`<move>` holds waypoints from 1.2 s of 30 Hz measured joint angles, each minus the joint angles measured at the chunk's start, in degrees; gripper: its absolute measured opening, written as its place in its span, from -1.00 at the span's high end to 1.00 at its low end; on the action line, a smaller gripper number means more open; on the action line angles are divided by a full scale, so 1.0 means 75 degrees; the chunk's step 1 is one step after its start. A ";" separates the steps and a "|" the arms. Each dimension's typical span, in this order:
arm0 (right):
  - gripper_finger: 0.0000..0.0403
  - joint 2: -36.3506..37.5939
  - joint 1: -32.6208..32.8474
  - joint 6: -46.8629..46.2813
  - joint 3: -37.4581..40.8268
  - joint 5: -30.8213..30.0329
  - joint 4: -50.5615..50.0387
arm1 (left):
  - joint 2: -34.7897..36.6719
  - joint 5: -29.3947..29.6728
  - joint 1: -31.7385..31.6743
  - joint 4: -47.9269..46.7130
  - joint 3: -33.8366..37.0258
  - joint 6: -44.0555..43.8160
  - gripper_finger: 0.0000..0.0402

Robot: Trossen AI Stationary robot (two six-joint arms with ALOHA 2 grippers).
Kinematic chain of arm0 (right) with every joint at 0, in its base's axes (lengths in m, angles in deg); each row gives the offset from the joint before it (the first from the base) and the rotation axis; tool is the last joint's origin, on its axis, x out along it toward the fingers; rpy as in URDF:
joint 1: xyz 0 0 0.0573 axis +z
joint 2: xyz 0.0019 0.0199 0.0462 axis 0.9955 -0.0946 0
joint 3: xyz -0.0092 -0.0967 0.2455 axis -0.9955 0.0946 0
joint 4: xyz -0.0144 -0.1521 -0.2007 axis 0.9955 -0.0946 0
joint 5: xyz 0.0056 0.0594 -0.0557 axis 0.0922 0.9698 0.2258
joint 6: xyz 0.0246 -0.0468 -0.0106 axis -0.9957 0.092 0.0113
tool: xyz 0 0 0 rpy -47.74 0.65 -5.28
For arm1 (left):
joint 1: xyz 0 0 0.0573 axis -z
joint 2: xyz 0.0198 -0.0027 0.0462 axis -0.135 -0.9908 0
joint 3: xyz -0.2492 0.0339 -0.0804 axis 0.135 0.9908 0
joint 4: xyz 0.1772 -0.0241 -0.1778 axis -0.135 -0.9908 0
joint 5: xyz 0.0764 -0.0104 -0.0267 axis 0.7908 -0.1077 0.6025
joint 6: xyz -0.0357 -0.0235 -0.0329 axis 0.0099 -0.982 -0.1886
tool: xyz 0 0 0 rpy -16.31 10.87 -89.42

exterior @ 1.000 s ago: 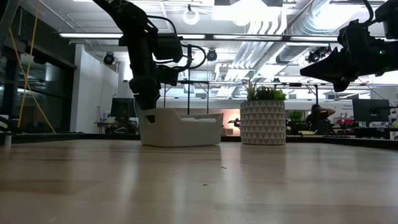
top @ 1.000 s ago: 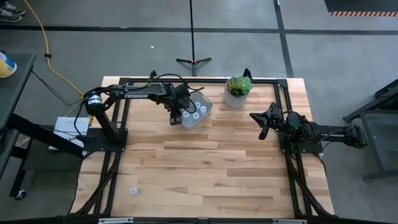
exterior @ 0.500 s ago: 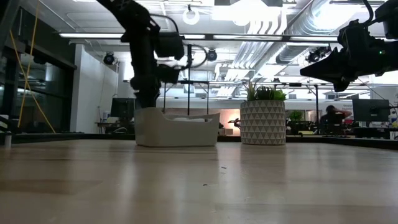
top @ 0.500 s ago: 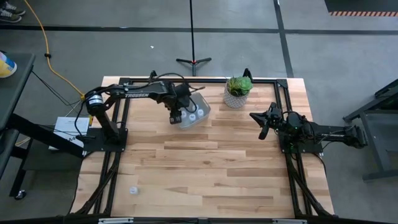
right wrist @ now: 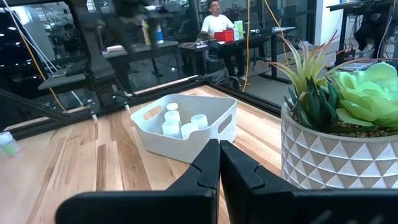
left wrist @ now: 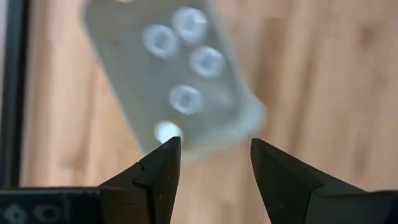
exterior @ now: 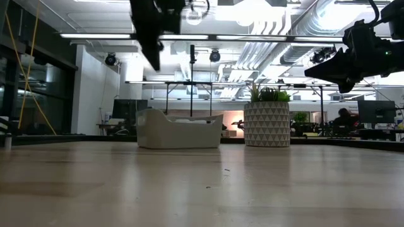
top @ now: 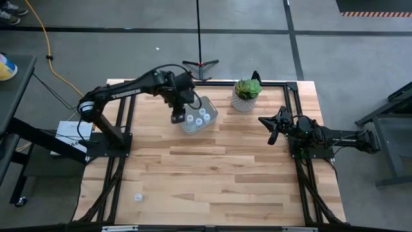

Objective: Pick and place pill bottles into a basket
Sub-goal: Put the transparent medicine bottle into the gray bin

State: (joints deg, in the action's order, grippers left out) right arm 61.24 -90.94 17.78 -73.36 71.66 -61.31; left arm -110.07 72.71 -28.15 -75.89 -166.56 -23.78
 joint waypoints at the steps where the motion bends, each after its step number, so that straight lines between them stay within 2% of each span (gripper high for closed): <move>1: 0.99 -0.0001 0.0000 0.0005 0.0000 -0.0001 -0.0001 | 0.0077 -0.0099 0.0149 -0.0342 -0.0151 -0.0052 -0.13; 8: 0.99 0.0000 0.0000 -0.0008 0.0000 0.0001 -0.0001 | 0.0744 -0.0187 0.1733 -0.2285 -0.0453 -0.0800 -0.13; 12: 0.99 0.0001 0.0001 -0.0052 0.0000 0.0089 -0.0002 | 0.1172 0.0193 0.3002 -0.2596 -0.0367 -0.1709 -0.13; 16: 0.99 -0.0001 0.0003 -0.0011 -0.0003 0.0298 -0.0045 | 0.1784 0.0430 0.4323 -0.2629 0.0144 -0.2902 -0.13; 19: 0.99 0.0000 0.0001 -0.0022 -0.0003 0.0349 -0.0045 | 0.2159 0.0741 0.5230 -0.2607 0.0874 -0.4062 -0.13; 22: 0.99 0.0000 0.0002 -0.0017 -0.0003 0.0366 -0.0040 | 0.2492 0.0731 0.6014 -0.2523 0.1660 -0.5286 -0.13; 24: 0.98 0.0001 0.0003 -0.0017 -0.0003 0.0371 -0.0018 | 0.2531 0.0648 0.6426 -0.2461 0.2149 -0.5626 -0.13; 28: 0.99 0.0001 0.0002 -0.0014 -0.0003 0.0374 -0.0013 | 0.2493 0.0588 0.6857 -0.1997 0.2883 -0.5699 -0.13; 32: 0.99 0.0001 0.0003 -0.0014 -0.0002 0.0370 -0.0012 | 0.2417 0.0473 0.6876 -0.1291 0.3477 -0.6629 -0.13; 36: 0.99 0.0001 0.0003 -0.0011 -0.0001 0.0362 -0.0010 | 0.2433 -0.0490 0.6948 -0.0137 0.3984 -0.6549 -0.13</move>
State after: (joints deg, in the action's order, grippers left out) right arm 61.25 -90.92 17.70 -73.36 74.38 -61.38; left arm -91.82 69.04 23.96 -76.91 -136.68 -72.89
